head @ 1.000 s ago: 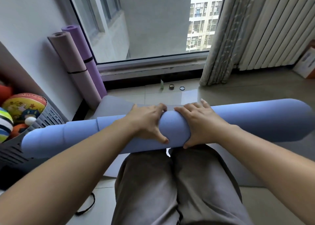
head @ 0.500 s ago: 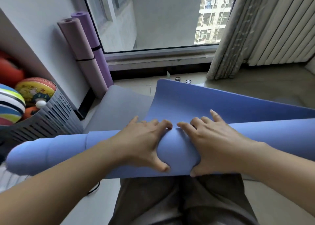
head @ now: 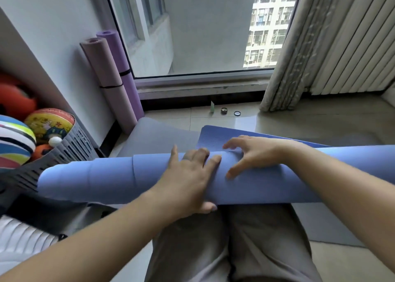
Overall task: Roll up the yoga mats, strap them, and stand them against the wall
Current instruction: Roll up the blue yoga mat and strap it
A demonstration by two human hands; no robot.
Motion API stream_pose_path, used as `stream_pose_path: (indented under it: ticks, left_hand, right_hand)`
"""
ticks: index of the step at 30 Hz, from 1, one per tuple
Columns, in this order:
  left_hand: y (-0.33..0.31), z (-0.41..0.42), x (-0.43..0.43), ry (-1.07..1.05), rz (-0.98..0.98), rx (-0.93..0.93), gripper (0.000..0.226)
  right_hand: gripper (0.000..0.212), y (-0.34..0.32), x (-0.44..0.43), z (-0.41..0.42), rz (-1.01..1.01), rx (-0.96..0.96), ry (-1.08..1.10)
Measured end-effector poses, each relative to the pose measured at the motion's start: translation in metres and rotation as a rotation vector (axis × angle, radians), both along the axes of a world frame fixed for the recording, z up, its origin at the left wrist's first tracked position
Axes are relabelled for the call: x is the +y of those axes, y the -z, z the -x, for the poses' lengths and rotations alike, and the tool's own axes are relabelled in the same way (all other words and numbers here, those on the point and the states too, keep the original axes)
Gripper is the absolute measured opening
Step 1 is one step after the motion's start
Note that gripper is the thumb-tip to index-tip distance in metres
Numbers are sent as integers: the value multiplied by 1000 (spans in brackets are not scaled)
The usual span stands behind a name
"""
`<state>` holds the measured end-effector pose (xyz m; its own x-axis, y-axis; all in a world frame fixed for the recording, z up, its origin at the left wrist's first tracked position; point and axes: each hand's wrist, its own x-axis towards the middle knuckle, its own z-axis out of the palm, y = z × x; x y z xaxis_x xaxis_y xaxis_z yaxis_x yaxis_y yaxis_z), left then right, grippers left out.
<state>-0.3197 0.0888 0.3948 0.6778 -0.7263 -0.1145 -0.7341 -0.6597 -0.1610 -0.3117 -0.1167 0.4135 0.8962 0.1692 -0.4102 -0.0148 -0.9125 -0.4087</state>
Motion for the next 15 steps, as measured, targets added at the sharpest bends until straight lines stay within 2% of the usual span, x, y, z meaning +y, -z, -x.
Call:
stream_pose_path:
  ticks: [2,5,8,11,15]
  left_hand:
    - [12,0,1,-23,-46,-53,110]
    - [18,-6,-3,-37,-4,-83,113]
    - [11,-7,-5,-25,42,-87,109]
    - [-4,-4,-2,-12,48,-88,110]
    - [-12,15,14,32,48,-14,113]
  right_hand:
    - [98,6,2,4,96,-89,-37]
    - [114,15,6,11,338,-214,-233]
    - [102,4,7,8,346,-196,-244]
    - [99,-18,12,11,358,-155,-237]
    - [95,-32,24,33,318,3,-232]
